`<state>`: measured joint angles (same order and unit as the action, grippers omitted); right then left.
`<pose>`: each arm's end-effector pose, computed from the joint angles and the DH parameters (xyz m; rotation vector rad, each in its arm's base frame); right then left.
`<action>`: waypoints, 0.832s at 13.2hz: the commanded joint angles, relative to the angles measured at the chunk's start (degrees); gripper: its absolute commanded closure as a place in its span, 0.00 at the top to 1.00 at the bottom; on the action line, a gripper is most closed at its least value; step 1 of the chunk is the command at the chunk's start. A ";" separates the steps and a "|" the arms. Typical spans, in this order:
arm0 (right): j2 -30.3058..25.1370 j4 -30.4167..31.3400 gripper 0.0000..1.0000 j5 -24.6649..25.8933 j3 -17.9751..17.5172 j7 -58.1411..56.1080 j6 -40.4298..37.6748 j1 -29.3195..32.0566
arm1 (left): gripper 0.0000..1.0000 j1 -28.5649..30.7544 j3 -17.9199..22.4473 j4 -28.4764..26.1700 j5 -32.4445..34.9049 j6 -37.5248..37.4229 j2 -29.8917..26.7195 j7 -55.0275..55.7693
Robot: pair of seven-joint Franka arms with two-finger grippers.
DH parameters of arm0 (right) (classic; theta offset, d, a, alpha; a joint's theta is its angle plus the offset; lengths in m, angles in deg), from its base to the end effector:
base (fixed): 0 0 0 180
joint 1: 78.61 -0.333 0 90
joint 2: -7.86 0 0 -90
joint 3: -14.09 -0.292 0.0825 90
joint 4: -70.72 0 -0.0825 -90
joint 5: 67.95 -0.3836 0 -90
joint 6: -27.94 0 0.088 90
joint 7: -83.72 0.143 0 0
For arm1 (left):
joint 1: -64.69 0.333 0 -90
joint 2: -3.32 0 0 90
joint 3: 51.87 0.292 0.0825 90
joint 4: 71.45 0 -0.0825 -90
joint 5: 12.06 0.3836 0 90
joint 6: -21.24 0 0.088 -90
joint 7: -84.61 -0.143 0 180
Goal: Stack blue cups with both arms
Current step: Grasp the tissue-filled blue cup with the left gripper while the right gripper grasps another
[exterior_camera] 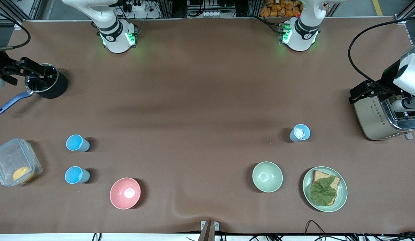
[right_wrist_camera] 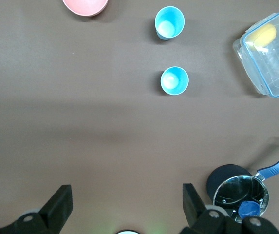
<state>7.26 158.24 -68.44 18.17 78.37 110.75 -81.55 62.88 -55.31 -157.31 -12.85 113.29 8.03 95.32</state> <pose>0.5355 -0.0095 0.5799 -3.1242 -0.1161 0.1112 0.5797 -0.0540 0.5553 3.1157 0.1495 0.0361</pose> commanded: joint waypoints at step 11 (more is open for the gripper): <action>0.95 -2.27 1.00 0.83 0.22 -1.67 -1.59 1.01 | 1.00 -4.61 -0.16 -0.88 -0.36 1.63 7.14 -0.08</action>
<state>7.58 157.47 -68.39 18.45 78.16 110.14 -81.37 60.11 -55.52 -158.38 -12.85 113.65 12.44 95.32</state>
